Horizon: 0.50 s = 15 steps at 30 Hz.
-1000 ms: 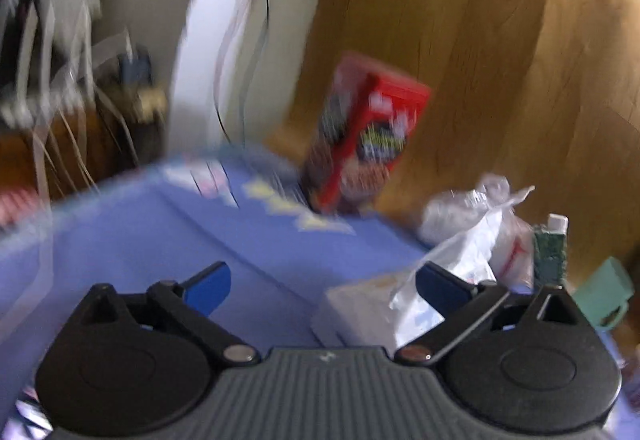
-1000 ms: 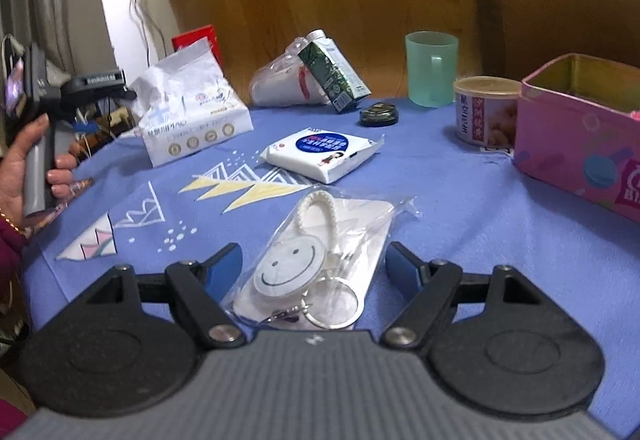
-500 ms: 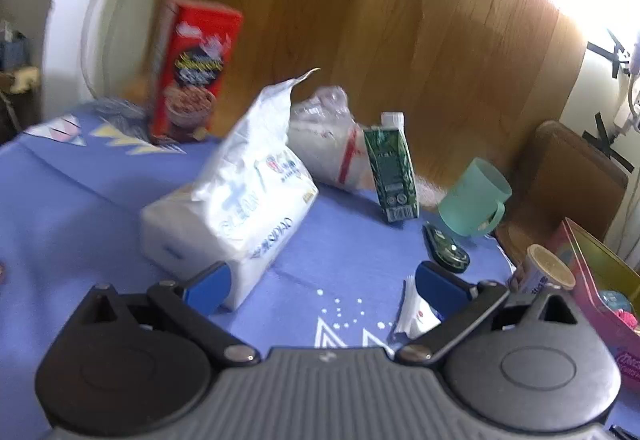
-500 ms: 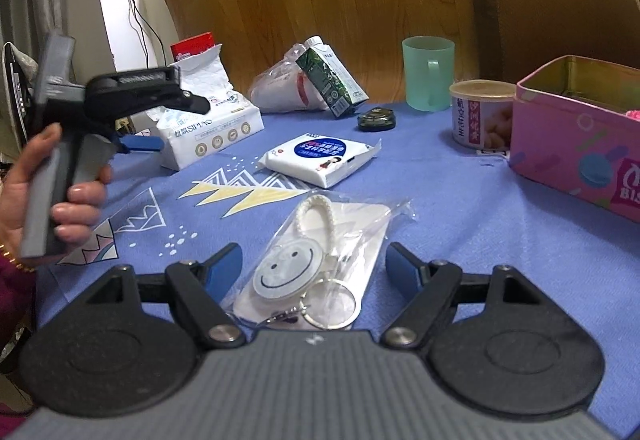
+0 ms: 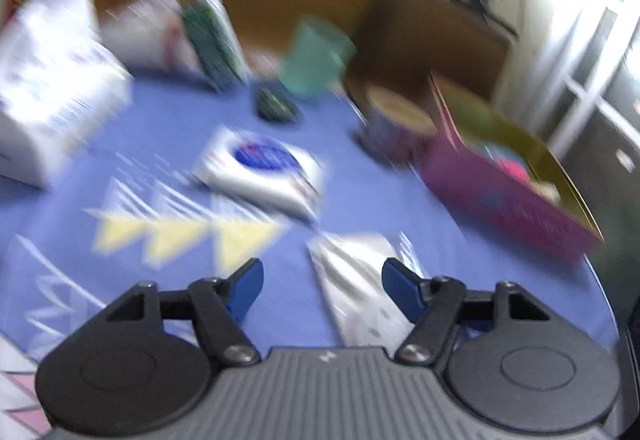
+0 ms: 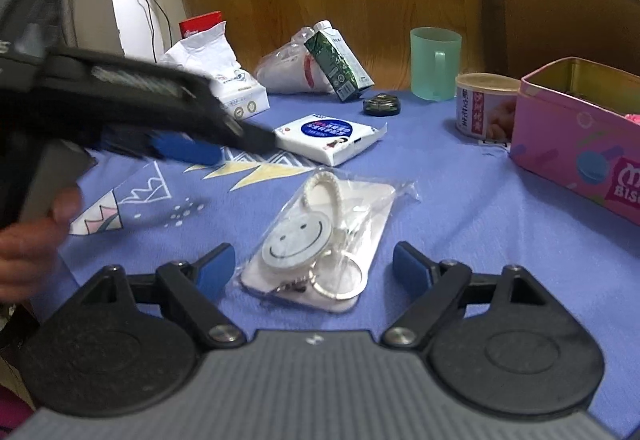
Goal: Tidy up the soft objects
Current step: 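Carry the keychain bag into the pink tin and open the right tool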
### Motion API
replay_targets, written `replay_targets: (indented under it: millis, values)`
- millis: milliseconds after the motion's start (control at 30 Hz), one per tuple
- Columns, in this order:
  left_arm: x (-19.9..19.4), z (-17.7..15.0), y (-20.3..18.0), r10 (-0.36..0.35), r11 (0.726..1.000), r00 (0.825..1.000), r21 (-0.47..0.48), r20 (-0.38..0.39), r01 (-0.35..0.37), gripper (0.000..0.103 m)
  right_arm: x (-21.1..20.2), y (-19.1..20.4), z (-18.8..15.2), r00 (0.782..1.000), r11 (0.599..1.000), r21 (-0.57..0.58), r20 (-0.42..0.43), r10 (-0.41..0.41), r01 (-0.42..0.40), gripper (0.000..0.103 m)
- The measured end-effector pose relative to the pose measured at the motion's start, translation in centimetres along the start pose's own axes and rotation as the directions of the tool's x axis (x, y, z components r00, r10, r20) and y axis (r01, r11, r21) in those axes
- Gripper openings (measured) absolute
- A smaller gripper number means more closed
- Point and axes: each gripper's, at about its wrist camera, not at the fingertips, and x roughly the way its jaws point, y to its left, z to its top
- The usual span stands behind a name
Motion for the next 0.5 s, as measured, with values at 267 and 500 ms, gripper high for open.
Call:
replay_targets:
  millis: [267, 500]
  values:
    - [1.8, -1.6, -2.9, -0.067, 0.996, 0.996, 0.061, -0.06, 0.071, 0.078, 0.0, 0.7, -0.2, 1.0, 0.999, -0.05, 0.016, -0.019, 0.02, 0.067]
    - [-0.2, 1.6, -8.3, -0.12, 0.975, 0.991, 0.194, 0.062, 0.106, 0.077, -2.6, 0.4, -0.4, 0.962, 0.982, -0.071, 0.224, -0.153, 0.173, 0.063]
